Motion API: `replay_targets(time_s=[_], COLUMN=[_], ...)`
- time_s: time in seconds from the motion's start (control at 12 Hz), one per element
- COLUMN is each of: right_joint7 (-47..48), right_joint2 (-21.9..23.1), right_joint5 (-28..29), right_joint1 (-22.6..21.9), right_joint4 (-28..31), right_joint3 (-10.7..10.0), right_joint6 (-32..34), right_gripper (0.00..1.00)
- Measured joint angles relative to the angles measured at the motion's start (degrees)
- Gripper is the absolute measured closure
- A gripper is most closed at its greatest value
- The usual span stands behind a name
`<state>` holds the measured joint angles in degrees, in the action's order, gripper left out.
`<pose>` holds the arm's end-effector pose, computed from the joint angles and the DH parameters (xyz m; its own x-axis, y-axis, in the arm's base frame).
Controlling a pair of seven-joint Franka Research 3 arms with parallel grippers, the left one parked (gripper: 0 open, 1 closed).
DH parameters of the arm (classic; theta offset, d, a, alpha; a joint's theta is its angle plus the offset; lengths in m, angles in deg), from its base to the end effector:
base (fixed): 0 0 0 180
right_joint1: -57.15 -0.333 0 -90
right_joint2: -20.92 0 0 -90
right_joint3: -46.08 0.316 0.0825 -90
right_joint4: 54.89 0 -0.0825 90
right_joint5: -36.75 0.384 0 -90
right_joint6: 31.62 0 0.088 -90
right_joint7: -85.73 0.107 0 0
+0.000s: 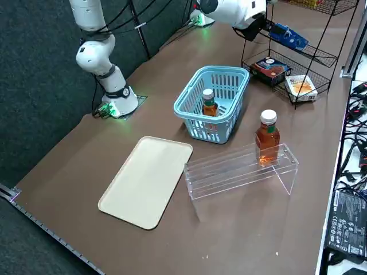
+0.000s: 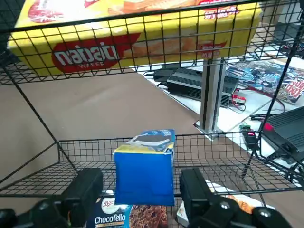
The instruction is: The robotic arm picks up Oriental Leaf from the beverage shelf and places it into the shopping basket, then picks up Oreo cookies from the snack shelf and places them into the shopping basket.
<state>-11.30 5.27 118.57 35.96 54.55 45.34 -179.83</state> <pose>0.6060 0.2070 0.3851 0.3852 0.4076 0.8279 0.8168 -0.5681 -0.1004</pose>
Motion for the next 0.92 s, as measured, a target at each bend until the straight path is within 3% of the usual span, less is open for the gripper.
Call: replay_targets(time_s=[0.92], right_joint7=[-0.01], right_joint2=[-1.43], right_joint5=[0.01], right_joint1=[-1.11], right_joint4=[-1.29], right_joint3=[0.01], right_joint6=[-0.1], right_gripper=[0.0])
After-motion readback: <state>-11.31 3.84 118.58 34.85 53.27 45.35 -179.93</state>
